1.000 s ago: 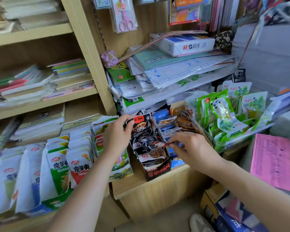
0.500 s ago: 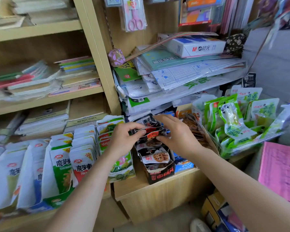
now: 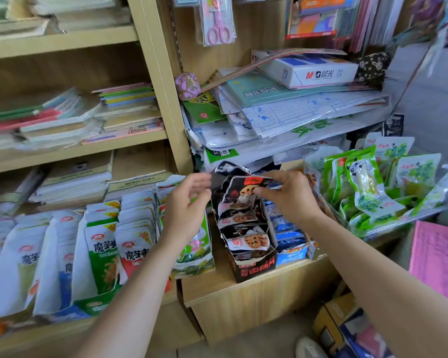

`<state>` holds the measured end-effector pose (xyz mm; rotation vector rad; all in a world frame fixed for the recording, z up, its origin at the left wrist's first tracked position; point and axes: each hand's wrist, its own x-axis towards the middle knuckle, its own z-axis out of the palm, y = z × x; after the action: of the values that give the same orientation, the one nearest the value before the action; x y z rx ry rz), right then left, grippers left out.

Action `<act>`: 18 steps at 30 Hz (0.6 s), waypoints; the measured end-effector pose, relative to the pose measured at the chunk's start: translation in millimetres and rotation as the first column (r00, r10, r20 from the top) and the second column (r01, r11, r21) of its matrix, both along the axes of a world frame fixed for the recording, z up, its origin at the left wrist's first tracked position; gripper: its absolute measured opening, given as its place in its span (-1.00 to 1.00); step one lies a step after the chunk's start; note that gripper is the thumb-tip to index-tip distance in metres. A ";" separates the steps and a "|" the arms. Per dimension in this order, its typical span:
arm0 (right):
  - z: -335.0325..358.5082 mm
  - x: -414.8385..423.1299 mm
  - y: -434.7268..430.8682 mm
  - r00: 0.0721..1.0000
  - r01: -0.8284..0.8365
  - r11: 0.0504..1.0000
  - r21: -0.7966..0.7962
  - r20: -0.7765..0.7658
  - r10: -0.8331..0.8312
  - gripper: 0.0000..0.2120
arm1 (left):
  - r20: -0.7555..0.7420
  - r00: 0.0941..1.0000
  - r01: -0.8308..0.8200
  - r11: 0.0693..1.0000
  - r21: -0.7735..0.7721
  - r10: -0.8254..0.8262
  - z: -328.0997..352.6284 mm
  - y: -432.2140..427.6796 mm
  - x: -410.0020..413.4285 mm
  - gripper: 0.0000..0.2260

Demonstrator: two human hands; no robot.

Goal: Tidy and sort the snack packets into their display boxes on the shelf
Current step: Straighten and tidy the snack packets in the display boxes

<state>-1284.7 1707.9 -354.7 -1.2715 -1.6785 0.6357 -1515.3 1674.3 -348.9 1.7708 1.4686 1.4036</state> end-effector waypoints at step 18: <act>23.3 52.8 -11.0 0.683 -0.013 0.997 -0.081 -0.728 -0.050 -0.96 | -0.893 0.433 -0.080 0.982 -0.172 -0.121 -21.6 9.1 25.9 -0.41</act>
<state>-1231.9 1696.9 -331.4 -0.8901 -0.9635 1.0453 -1489.4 1683.5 -370.5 2.5459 1.9380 0.1056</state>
